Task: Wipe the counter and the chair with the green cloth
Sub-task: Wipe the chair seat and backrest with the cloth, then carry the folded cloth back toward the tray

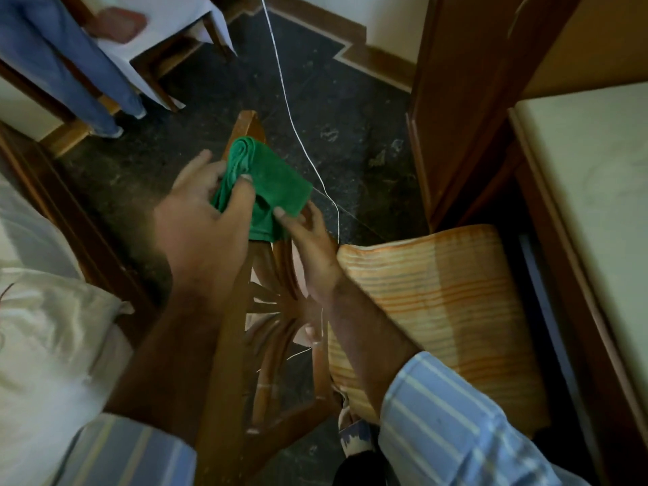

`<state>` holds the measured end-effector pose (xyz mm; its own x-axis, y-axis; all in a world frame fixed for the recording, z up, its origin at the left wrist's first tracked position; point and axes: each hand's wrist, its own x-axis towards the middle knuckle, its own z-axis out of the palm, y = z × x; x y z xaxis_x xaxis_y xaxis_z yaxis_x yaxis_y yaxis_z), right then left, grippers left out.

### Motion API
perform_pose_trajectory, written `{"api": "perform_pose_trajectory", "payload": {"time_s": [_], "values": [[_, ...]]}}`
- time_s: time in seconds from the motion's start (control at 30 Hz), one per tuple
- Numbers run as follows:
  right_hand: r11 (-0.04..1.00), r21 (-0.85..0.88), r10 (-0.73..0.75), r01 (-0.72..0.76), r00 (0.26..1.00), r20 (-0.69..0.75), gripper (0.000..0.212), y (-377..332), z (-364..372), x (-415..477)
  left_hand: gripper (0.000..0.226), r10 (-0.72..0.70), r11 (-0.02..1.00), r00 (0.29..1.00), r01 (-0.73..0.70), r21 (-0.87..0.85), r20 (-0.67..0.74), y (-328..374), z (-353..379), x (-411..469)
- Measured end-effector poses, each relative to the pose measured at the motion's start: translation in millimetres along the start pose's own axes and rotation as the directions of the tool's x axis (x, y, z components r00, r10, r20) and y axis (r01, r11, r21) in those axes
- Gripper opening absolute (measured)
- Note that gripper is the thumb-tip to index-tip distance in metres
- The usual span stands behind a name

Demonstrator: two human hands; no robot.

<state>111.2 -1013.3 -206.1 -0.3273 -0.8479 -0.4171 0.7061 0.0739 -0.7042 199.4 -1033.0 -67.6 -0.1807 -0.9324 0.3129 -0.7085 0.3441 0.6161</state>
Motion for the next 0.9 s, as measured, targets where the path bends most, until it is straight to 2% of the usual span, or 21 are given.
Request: {"api": "perform_pose_trajectory", "payload": {"time_s": [0.03,0.07,0.13,0.17,0.27,0.4,0.53,0.67,0.77,0.9], "values": [[0.998,0.021,0.065,-0.065,0.998,0.017,0.068,-7.2,-5.8,-4.4,0.026,-0.093,0.976,0.995,0.100,-0.192,0.044,4.6,-0.9,-0.9],[0.993,0.035,0.108,-0.110,0.994,0.032,0.056,-14.1,-12.6,-8.9,0.023,-0.189,0.892,0.974,0.224,-0.394,0.125,10.9,-2.6,0.3],[0.982,0.124,0.138,-0.145,0.988,0.063,0.031,-26.6,-29.3,-16.8,0.019,-0.297,0.640,0.909,0.416,-0.646,0.292,19.3,-6.4,5.6],[0.976,0.170,0.126,-0.136,0.990,0.066,0.026,-35.0,-36.0,-23.1,0.019,-0.324,0.548,0.881,0.471,-0.691,0.344,21.6,-8.2,8.5],[0.965,0.250,0.053,-0.079,0.992,0.111,0.044,-67.5,-53.3,-44.5,0.019,-0.413,0.357,0.787,0.603,-0.713,0.458,26.4,-6.6,10.1],[0.979,0.203,-0.037,0.033,0.999,0.015,0.045,-125.7,-79.4,-87.1,0.026,-0.378,0.199,0.660,0.743,-0.639,0.649,45.4,3.2,-5.8],[0.991,0.098,-0.077,0.094,0.985,-0.157,0.030,-184.6,-115.2,-136.9,0.029,-0.261,0.190,0.555,0.832,-0.521,0.790,89.5,14.9,-26.7],[0.990,0.021,-0.126,0.142,0.932,-0.340,0.036,-232.2,-159.4,-193.8,0.024,-0.060,0.349,0.536,0.802,-0.485,0.842,149.5,33.2,-47.9],[0.982,-0.021,-0.179,0.190,0.878,-0.445,0.022,-259.0,-192.9,-248.1,0.015,-0.020,0.425,0.498,0.789,-0.444,0.867,197.8,49.9,-70.4],[0.963,-0.060,-0.252,0.264,0.790,-0.559,0.021,-286.1,-240.4,-345.9,0.025,0.068,0.428,0.356,0.833,-0.350,0.932,265.3,72.3,-119.1]]}}
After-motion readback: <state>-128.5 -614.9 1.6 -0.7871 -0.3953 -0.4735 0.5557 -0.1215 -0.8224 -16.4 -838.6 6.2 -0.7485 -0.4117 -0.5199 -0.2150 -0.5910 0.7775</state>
